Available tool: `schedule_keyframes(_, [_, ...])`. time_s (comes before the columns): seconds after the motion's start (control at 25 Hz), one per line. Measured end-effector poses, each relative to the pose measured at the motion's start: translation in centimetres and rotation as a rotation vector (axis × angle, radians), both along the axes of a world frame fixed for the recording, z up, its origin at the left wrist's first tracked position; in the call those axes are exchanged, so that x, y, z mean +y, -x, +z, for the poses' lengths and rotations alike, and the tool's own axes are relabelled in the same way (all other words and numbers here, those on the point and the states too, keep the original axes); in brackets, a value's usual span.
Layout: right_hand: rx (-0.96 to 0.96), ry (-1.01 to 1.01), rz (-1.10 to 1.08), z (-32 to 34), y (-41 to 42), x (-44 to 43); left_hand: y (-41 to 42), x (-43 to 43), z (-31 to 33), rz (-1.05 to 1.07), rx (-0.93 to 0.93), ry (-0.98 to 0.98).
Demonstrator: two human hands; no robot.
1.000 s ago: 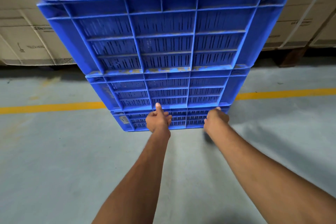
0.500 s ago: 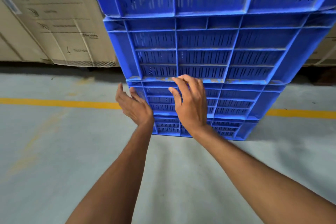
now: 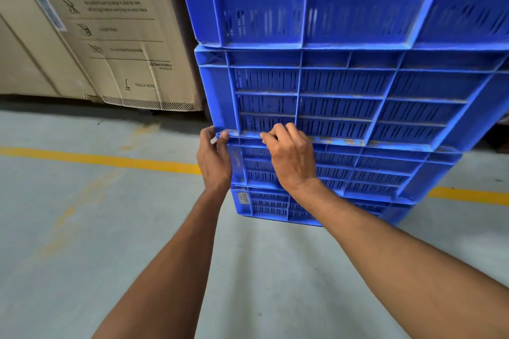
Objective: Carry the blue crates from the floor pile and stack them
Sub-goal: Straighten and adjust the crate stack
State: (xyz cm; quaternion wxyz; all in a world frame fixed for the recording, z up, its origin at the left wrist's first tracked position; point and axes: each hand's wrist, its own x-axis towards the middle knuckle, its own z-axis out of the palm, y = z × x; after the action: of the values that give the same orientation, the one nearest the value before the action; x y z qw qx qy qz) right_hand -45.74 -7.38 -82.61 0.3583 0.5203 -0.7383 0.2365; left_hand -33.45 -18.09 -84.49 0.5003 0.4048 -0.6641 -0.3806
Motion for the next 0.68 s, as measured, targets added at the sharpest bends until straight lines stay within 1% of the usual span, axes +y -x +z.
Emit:
schedule_keyframes(0.16, [0.022, -0.025, 0.018, -0.1, 0.0, 0.0, -0.2, 0.4, 0.6, -0.036, -0.007, -0.007])
schedule_keyframes(0.28, [-0.077, -0.098, 0.030, 1.2, -0.3, -0.1, -0.8, 0.8, 1.4, -0.111, 0.006, -0.035])
schedule_keyframes(0.36, [-0.083, -0.097, 0.104, 3.3, -0.3, 0.8, -1.2, 1.1, 2.7, -0.057, -0.009, 0.001])
schedule_keyframes(0.4, [-0.044, -0.058, 0.140, 4.7, -0.4, 1.4, -1.1, 1.0, 4.0, -0.008, 0.016, 0.029])
schedule_keyframes(0.44, [0.008, 0.023, 0.163, 6.6, -0.4, 1.9, -0.8, 0.9, 6.2, 0.022, 0.087, 0.062])
schedule_keyframes(0.52, [0.116, 0.224, 0.144, 11.0, -0.3, 1.8, 0.2, 0.2, 11.3, 0.023, 0.205, 0.160])
schedule_keyframes(0.56, [0.154, 0.284, 0.114, 13.2, -0.2, 1.2, 0.8, -0.4, 13.7, 0.003, 0.232, 0.196])
schedule_keyframes(0.6, [0.181, 0.298, 0.087, 15.0, -0.1, 0.5, 1.4, -0.9, 15.7, -0.031, 0.248, 0.211])
schedule_keyframes(0.68, [0.222, 0.246, 0.074, 16.5, 0.4, -0.9, 2.2, -1.5, 17.7, -0.077, 0.265, 0.201])
